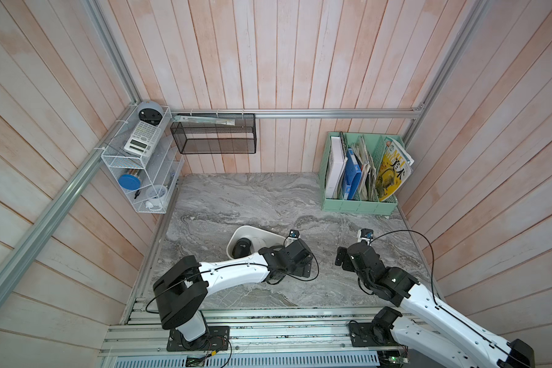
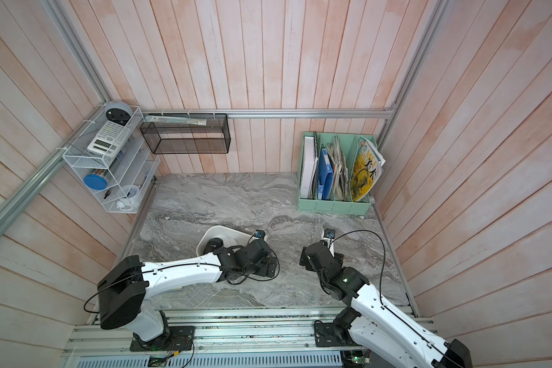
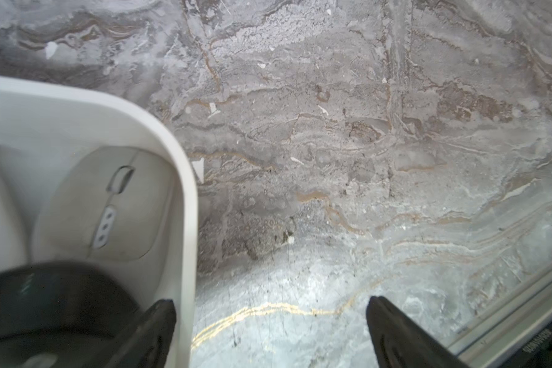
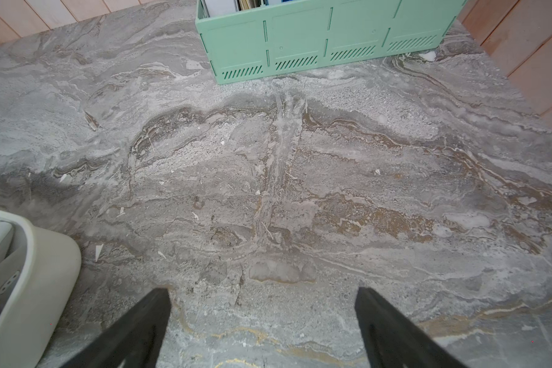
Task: Take out the mouse from the storage box
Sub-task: Move the storage box to the center of the board.
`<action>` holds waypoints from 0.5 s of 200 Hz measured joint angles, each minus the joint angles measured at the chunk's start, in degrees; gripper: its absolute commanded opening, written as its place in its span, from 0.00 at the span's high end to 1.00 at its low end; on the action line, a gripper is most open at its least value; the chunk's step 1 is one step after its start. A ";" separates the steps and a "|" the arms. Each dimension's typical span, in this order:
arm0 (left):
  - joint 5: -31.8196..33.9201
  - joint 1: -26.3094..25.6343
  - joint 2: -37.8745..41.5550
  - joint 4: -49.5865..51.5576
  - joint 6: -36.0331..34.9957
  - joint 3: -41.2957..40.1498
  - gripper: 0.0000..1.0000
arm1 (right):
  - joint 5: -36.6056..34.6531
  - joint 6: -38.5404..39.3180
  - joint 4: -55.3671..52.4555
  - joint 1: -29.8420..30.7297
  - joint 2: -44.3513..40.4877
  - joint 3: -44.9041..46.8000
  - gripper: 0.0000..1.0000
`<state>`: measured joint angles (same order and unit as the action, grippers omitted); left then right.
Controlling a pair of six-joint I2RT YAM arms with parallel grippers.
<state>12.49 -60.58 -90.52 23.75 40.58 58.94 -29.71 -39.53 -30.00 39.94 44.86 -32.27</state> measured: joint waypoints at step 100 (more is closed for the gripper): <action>-4.79 47.54 28.63 4.98 -0.28 -16.63 0.00 | 9.20 -2.69 10.56 6.49 14.38 -0.74 0.03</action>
<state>7.70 -13.04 -61.89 28.73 40.29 42.30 -20.51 -42.22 -19.44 46.44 59.24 -33.01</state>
